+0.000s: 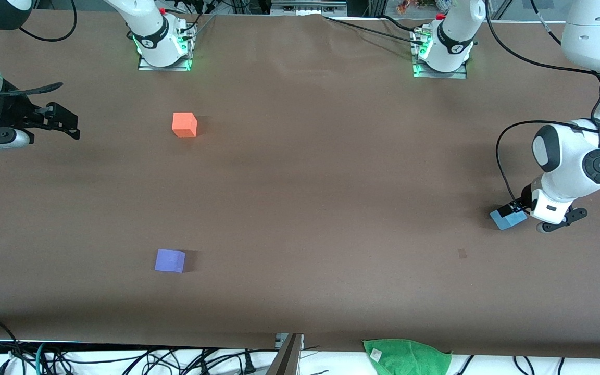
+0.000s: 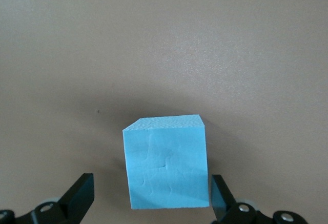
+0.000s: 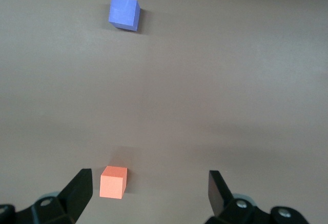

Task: Place blue block between orange and purple blocks
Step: 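Close the left gripper on the light blue cube, then carry the blue cube with the left gripper to the table middle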

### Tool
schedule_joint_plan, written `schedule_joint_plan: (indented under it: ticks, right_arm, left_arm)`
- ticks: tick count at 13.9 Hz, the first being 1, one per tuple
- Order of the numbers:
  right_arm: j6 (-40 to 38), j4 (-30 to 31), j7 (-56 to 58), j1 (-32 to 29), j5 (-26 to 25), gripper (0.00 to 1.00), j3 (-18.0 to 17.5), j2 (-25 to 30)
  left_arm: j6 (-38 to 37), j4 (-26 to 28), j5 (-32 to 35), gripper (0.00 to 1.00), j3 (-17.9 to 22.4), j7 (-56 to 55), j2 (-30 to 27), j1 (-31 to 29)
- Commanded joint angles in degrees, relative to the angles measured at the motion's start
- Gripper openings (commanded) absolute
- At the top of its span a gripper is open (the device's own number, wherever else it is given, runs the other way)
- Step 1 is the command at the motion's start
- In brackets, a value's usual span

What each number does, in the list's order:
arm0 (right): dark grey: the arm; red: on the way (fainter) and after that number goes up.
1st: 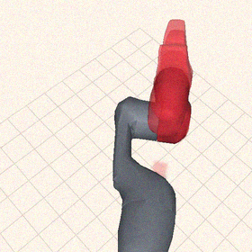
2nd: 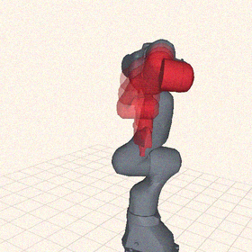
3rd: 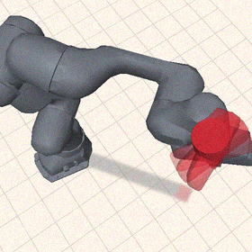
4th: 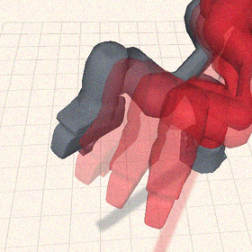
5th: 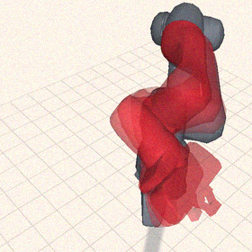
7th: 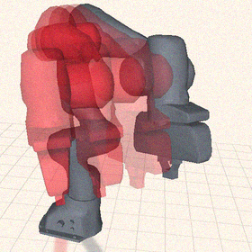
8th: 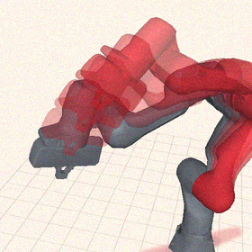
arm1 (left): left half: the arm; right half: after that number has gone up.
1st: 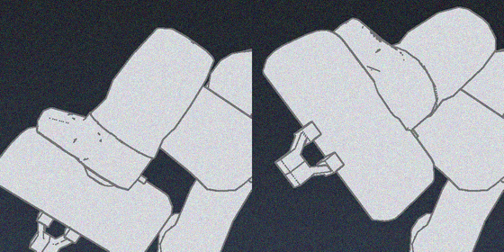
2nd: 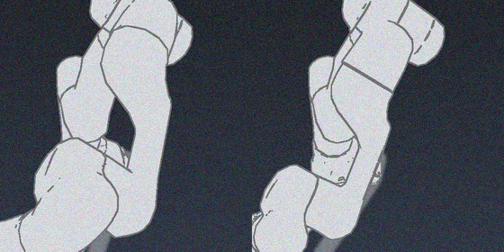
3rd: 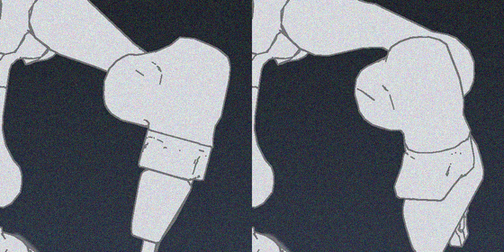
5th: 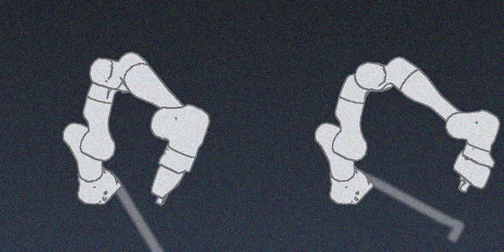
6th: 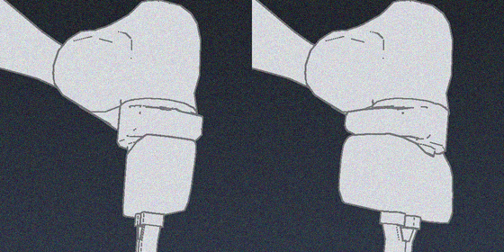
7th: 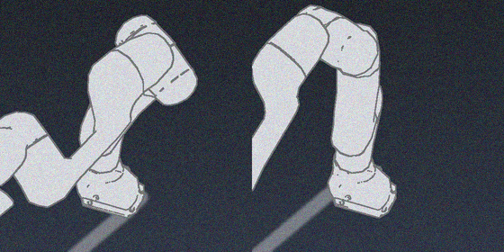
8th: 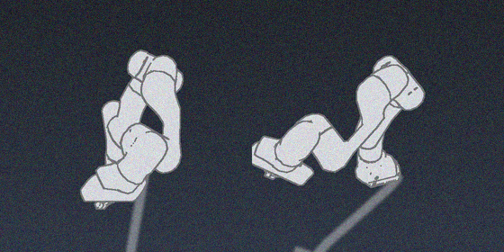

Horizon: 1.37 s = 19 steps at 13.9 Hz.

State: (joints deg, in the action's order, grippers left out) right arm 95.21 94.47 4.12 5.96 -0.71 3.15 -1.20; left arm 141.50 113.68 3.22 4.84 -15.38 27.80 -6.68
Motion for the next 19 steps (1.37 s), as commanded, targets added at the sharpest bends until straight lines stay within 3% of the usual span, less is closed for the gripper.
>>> schedule_joint_plan:
  ticks: [1,9,11,12,19]
  right_arm:
    - [-0.46,-0.43,-0.25,-0.07,-0.17,1.0,0.1,0.23]
    - [-0.46,-0.43,-0.25,-0.16,-0.17,1.0,0.1,0.15]
    - [-0.46,-0.43,-0.25,-0.16,-0.17,1.0,0.1,0.15]
    - [-0.46,-0.43,-0.25,-0.16,-0.17,1.0,0.1,0.15]
    - [-0.55,-0.34,-0.25,-0.16,-0.17,1.0,0.1,0.15]
  left_arm:
    - [1.4,1.2,-1.64,1.0,0.87,0.0,-0.21,0.88]
    - [2.38,1.11,-1.72,1.0,0.87,-1.85,1.46,1.23]
    - [2.29,1.02,-1.2,0.72,0.87,-0.54,1.55,1.41]
    - [2.38,0.93,-1.11,0.68,0.87,0.17,1.9,1.32]
    - [1.94,-1.34,-0.49,0.64,0.43,2.97,1.56,1.85]
